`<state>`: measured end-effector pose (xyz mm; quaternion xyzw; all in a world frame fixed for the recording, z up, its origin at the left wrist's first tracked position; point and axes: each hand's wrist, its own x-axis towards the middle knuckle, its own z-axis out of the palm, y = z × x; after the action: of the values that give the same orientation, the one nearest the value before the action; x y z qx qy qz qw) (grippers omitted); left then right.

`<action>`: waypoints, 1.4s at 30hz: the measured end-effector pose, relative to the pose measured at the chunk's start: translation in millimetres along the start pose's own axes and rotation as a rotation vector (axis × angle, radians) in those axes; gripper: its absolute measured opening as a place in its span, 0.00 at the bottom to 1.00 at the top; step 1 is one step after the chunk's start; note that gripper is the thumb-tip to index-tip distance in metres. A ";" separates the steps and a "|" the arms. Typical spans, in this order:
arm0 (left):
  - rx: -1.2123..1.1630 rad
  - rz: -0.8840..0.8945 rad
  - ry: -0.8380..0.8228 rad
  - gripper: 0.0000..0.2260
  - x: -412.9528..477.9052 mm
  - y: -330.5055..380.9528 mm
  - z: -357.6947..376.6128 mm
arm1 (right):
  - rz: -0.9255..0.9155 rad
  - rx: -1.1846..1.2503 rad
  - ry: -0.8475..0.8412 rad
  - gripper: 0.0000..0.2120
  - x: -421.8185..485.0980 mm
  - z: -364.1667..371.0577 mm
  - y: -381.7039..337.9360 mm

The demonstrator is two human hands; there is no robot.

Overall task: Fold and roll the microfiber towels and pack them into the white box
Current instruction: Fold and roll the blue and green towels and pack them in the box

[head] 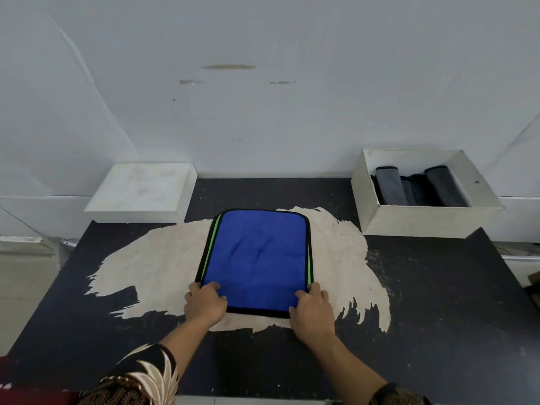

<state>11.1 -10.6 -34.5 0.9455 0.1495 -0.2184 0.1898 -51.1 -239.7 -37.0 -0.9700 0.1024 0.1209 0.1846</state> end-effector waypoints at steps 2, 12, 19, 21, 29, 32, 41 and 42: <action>-0.027 -0.001 -0.003 0.20 2.2 -3.0 -1.2 | 0.013 0.005 0.000 0.14 1.5 -1.0 -0.5; -0.452 -0.083 -0.054 0.08 19.8 -8.5 -17.4 | 0.196 0.242 -0.013 0.15 6.4 -1.2 -4.7; -0.709 -0.053 -0.038 0.06 21.2 -7.1 -22.9 | 0.285 0.393 -0.005 0.08 16.8 -12.9 -8.3; -0.757 -0.065 -0.047 0.11 21.4 -6.1 -27.0 | 0.316 0.507 0.025 0.08 22.0 -17.3 -10.6; -0.855 -0.080 -0.020 0.09 21.9 3.3 -51.2 | 0.527 1.242 -0.215 0.15 35.0 -57.0 -17.6; -0.798 -0.025 0.059 0.05 24.8 3.9 -55.1 | 0.495 1.280 -0.164 0.11 39.7 -67.0 -15.6; -0.834 0.027 0.183 0.03 19.6 23.4 -72.3 | 0.343 1.105 0.084 0.04 54.9 -76.0 -8.2; -0.836 0.031 0.172 0.05 20.4 24.5 -75.3 | 0.340 1.103 0.090 0.06 56.3 -77.5 -7.4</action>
<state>64.4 3.8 25.8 0.8041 0.2264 -0.0566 0.5468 19.4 -271.2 20.1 -0.7046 0.3124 0.0362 0.6361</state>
